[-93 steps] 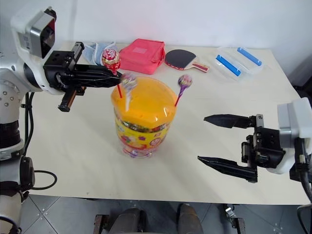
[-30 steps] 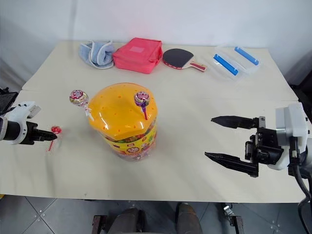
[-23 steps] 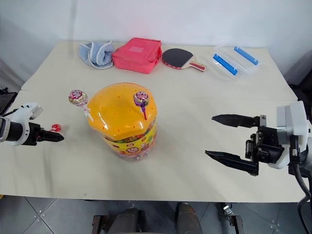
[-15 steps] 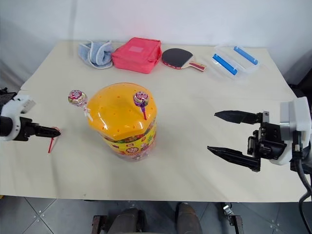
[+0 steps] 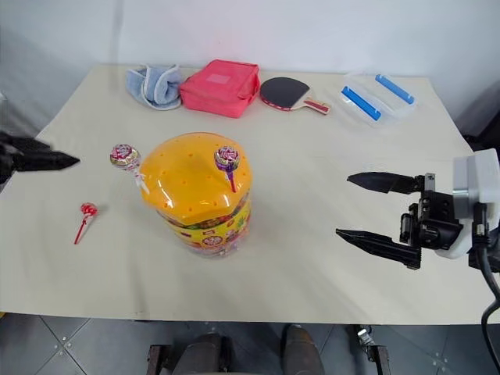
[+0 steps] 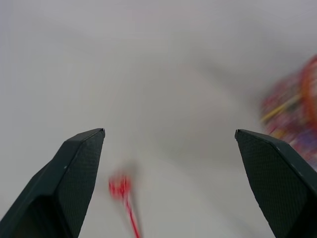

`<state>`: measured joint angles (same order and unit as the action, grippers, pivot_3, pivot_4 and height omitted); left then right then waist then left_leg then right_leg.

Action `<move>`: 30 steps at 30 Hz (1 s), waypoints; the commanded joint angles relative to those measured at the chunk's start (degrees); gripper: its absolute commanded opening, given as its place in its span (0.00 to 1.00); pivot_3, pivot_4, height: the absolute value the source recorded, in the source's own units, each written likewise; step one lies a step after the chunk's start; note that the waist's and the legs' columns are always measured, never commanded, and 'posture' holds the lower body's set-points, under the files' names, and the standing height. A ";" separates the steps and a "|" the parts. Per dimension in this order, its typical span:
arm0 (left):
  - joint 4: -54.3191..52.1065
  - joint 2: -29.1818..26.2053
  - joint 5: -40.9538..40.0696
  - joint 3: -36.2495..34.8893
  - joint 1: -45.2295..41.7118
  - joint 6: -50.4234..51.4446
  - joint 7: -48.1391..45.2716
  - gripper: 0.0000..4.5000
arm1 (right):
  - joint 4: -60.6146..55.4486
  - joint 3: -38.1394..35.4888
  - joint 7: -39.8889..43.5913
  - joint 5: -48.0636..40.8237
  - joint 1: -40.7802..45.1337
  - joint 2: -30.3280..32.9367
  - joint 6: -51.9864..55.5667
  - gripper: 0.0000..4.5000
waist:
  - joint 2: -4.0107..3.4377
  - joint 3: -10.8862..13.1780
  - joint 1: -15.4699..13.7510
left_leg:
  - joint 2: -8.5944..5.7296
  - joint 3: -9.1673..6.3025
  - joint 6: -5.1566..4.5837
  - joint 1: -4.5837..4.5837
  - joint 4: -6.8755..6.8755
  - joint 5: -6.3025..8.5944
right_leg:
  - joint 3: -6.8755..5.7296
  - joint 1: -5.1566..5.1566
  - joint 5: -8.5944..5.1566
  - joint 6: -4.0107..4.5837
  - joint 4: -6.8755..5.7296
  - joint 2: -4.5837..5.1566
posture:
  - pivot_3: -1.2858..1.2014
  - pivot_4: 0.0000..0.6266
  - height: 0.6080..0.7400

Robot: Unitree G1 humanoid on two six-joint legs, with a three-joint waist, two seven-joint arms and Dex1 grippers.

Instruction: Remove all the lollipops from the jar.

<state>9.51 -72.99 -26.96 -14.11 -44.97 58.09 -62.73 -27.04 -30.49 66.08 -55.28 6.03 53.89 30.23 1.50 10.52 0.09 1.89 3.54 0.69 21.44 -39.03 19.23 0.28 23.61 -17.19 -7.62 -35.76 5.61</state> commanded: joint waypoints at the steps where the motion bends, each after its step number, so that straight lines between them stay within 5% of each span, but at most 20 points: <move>1: -2.00 4.44 -5.13 -11.08 3.48 -11.34 -4.92 0.99 | -3.06 -0.53 -1.68 -2.31 1.15 0.19 0.34 1.00 | -0.02 0.00 0.02 | 0.00 0.02 0.01 -0.02 -0.04 0.00 | -0.01 0.00 0.00 0.00 -0.09 0.03 | 0.52 0.24 1.00; 6: -3.47 9.45 -11.97 -18.41 12.45 -20.82 -18.41 0.99 | -3.53 -0.86 -1.77 -2.87 0.48 0.28 0.34 1.00 | -0.01 0.01 0.12 | 0.06 0.09 0.03 -0.06 -0.04 0.00 | 0.00 0.01 0.00 0.00 -0.10 -0.01 | 0.52 0.24 1.00; 12: -8.64 13.02 -19.41 -16.07 17.85 -21.62 -27.78 0.99 | -2.49 -1.52 0.48 -3.73 1.22 1.84 0.84 1.00 | -0.01 0.00 -0.20 | 0.03 0.08 -0.02 -0.06 -0.05 0.04 | 0.02 -0.03 0.00 0.00 -0.08 0.03 | 0.52 0.24 1.00; 30: -12.51 22.75 -22.57 -0.04 5.90 -22.16 -23.63 0.99 | -2.14 1.14 0.92 -3.43 4.18 1.19 0.35 1.00 | 0.00 0.00 0.12 | 0.02 0.05 -0.04 -0.06 -0.07 0.05 | 0.03 -0.02 0.01 -0.01 -0.07 -0.03 | 0.52 0.24 1.00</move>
<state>-1.81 -49.91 -49.27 -14.16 -37.99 36.27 -85.90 -28.25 -28.42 67.16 -57.72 9.63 55.29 31.32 1.50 10.51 0.21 1.91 3.59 0.65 21.38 -39.10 19.27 0.32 23.58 -17.18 -7.64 -35.83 5.58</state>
